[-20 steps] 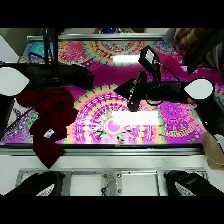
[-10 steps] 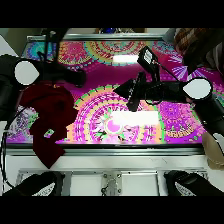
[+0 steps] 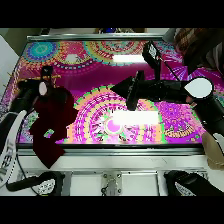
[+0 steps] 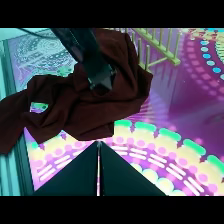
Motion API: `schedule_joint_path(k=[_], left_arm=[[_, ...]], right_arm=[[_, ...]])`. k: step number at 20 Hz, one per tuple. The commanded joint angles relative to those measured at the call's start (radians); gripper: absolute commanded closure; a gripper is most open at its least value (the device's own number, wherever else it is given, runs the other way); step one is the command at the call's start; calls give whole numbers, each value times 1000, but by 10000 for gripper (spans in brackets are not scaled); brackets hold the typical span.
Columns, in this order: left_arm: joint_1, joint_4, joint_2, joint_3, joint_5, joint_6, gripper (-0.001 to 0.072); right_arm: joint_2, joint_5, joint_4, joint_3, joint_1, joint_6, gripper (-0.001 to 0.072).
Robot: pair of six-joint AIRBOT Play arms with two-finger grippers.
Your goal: Fold the clothes and pants, and hang the long-sleeved shirts on hangers.
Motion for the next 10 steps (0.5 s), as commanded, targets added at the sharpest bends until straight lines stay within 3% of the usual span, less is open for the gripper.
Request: schedule_joint_path(k=[1,4,5,6,7,10], left_arm=[[9,15,-140,12,75,-11,20],[-6,14,-219,79,66,-22,22],[-12,16,-241,100,58,-35,186],[-12,14,-253,115,51,-43,461],[-12,13,-256,132,42,-55,688],[-42,12,-202,240,-39,-47,685]], right_arm=[[0,0,19,0,1,0,690],[0,0,19,0,1,0,691],[0,0,18,0,0,0,693],[0,-3,15,0,0,2,694],[2,-18,15,0,0,16,694],[41,-118,-17,0,-62,95,694]])
